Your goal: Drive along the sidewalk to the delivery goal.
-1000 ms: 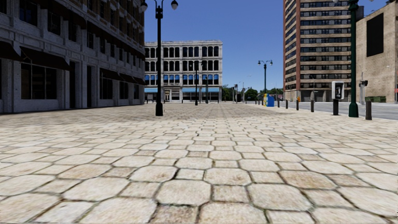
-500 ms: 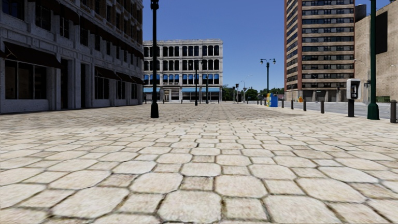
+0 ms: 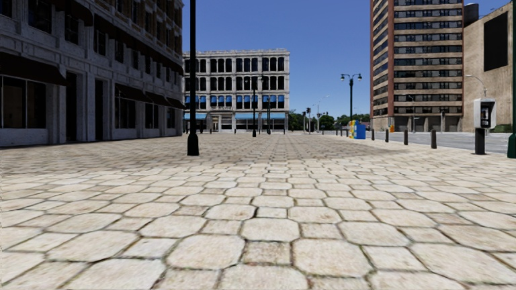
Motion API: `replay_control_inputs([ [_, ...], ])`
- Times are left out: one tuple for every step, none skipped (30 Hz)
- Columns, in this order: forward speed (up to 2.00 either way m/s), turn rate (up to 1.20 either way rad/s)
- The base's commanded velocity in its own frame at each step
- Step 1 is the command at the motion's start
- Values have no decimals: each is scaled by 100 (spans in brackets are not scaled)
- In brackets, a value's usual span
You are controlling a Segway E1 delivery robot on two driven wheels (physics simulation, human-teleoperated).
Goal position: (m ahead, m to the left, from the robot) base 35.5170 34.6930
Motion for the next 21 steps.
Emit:
replay_control_inputs([
  [200,0],
  [200,0],
  [200,0],
  [200,0],
  [200,0],
  [200,0],
  [200,0],
  [200,0],
  [200,0],
  [200,0],
  [200,0],
  [200,0],
  [200,0],
  [200,0],
  [200,0],
  [200,0],
  [200,0],
  [200,0],
  [200,0],
  [200,0],
  [200,0],
])
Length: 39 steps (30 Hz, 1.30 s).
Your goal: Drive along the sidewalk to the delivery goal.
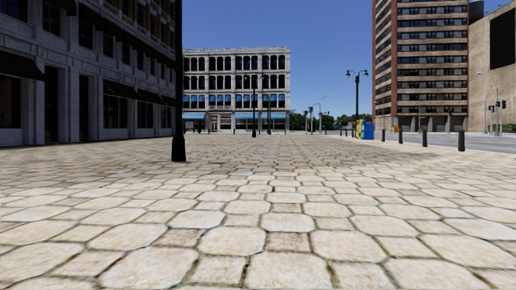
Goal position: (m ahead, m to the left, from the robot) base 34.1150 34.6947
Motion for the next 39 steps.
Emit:
replay_control_inputs([
  [200,0],
  [200,0],
  [200,0],
  [200,0],
  [200,0],
  [200,0],
  [200,0],
  [200,0],
  [200,0],
  [200,0],
  [200,0],
  [200,0],
  [200,0],
  [200,0],
  [200,0],
  [200,0],
  [200,0],
  [200,0],
  [200,0],
  [200,0],
  [200,0],
  [200,0],
  [200,0],
  [200,0],
  [200,0],
  [200,0],
  [200,0],
  [200,0],
  [200,0],
  [200,0],
  [200,0],
  [200,0],
  [200,0],
  [200,0],
  [200,0],
  [200,0],
  [200,0],
  [200,0],
  [200,0],
])
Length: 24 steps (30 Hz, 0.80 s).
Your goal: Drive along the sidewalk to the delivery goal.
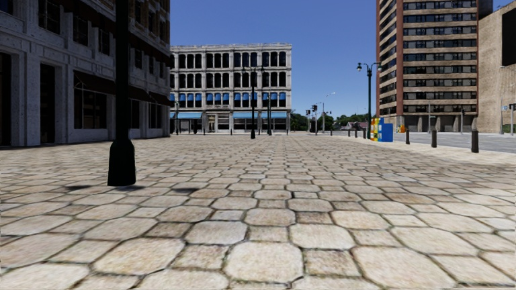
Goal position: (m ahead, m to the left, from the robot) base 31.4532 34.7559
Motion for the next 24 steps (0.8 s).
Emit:
replay_control_inputs([
  [200,0],
  [200,0],
  [200,0],
  [200,0],
  [200,0],
  [200,0],
  [200,0],
  [200,0],
  [200,0],
  [200,0],
  [200,0],
  [200,0],
  [200,0],
  [200,0],
  [200,0],
  [200,0],
  [200,0],
  [200,0],
  [200,0],
  [200,0],
  [200,0],
  [200,0],
  [200,0],
  [200,0],
])
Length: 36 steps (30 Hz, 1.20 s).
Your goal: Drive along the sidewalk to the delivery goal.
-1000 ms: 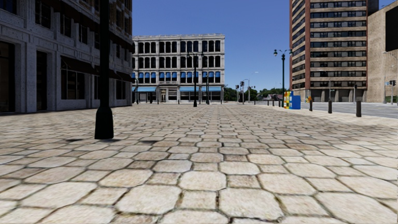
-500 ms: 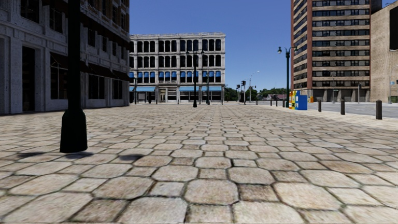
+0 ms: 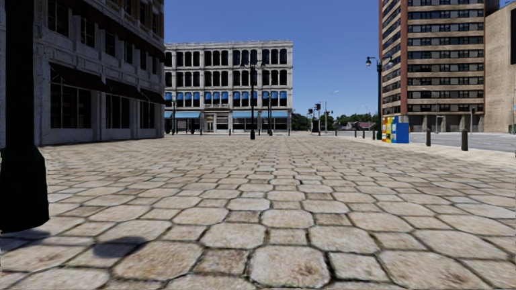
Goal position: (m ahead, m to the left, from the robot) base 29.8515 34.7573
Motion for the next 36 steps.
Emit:
replay_control_inputs([
  [200,0],
  [200,0],
  [200,0],
  [200,0],
  [200,0],
  [200,0],
  [200,0],
  [200,0],
  [200,0],
  [200,0],
  [200,0],
  [200,0],
  [200,0],
  [200,0],
  [200,0],
  [200,0],
  [200,0],
  [200,0],
  [200,0],
  [200,0],
  [200,0],
  [200,0],
  [200,0],
  [200,0],
  [200,0],
  [200,0],
  [200,0],
  [200,0],
  [200,0],
  [200,0],
  [200,0],
  [200,0],
  [200,0],
  [200,0],
  [200,0],
  [200,0],
])
